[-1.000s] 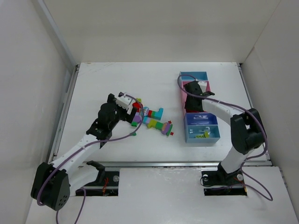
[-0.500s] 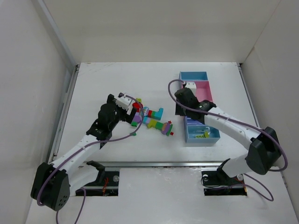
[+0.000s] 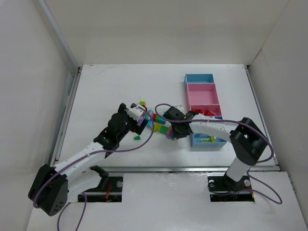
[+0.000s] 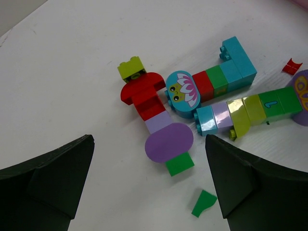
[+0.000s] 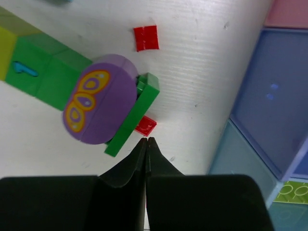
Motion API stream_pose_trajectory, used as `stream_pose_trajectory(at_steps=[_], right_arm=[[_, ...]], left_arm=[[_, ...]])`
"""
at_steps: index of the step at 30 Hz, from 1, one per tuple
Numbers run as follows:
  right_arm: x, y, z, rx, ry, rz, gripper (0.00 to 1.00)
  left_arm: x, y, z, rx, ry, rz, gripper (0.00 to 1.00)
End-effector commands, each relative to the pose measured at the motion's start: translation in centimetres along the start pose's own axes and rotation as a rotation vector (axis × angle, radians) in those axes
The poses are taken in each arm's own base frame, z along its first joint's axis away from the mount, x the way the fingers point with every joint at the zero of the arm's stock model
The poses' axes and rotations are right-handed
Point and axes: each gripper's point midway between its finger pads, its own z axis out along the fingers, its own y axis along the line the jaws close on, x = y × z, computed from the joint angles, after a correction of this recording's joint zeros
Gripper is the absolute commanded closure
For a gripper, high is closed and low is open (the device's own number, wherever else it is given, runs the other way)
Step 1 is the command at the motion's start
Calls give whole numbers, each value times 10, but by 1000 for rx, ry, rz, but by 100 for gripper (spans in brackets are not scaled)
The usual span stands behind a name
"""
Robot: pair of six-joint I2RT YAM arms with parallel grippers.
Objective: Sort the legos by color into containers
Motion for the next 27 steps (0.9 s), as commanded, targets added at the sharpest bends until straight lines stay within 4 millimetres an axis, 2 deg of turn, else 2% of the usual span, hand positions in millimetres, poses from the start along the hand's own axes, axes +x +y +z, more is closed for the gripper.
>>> stream_pose_trajectory(at_steps=[1, 4, 7, 12, 18, 21, 24, 26, 27], right_arm=[[-3, -5, -5, 53, 21, 26, 99], [-6, -1, -4, 35, 13, 41, 99], [-23, 17, 2, -22, -30, 16, 99], [-40, 21, 7, 27, -29, -12, 100], [-47, 23, 10, 35, -39, -40, 100], [-59, 34, 12, 3, -66, -47, 100], [-64, 65, 21, -137, -75, -84, 95], [-69, 68, 22, -136, -73, -94, 94], [-65, 63, 25, -108, -62, -99, 94]], left_arm=[[-8, 0, -5, -32, -37, 8, 0], [-5, -6, -6, -19, -31, 15, 0], [-2, -10, -8, -11, -40, 17, 0], [-6, -4, -11, -37, -52, 23, 0], [-2, 0, -15, -61, -49, 31, 0], [-5, 1, -16, -63, -60, 29, 0], [-2, 2, -18, -72, -58, 29, 0], [-2, 2, -18, -72, -58, 29, 0], [-2, 2, -18, -72, -58, 29, 0]])
